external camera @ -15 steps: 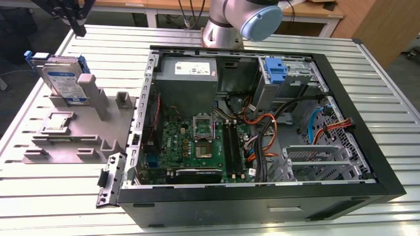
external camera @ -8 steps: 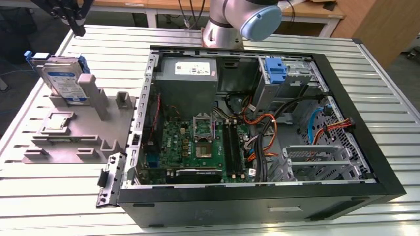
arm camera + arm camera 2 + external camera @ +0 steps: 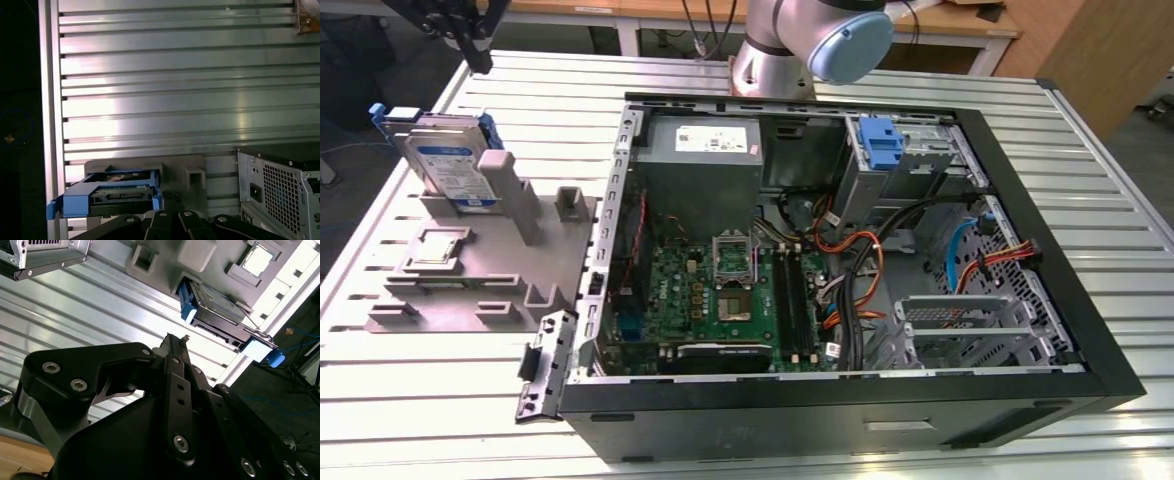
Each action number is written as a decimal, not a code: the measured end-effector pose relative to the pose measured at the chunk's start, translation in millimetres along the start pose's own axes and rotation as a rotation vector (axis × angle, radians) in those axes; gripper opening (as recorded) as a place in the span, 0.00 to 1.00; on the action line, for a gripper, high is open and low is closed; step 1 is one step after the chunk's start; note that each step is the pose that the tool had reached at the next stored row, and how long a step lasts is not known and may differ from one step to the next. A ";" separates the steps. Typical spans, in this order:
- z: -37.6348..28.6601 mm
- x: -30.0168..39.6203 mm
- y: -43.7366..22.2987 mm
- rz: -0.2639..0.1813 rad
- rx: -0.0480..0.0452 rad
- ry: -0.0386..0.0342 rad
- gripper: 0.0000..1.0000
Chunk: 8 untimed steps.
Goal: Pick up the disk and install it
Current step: 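Reach for the disk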
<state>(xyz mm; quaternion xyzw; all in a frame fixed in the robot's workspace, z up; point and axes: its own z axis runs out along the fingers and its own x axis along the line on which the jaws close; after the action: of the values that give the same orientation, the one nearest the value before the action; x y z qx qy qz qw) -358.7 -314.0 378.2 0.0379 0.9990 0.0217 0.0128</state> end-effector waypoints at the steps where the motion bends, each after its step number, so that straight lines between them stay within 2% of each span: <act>1: 0.0 0.2 0.2 0.000 0.0000 0.0000 0.10; 8: 0.2 2.2 1.5 0.000 0.0000 0.0000 0.10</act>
<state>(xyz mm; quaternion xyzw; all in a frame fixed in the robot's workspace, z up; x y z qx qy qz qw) -360.7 -312.4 378.0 0.0379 0.9990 0.0217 0.0129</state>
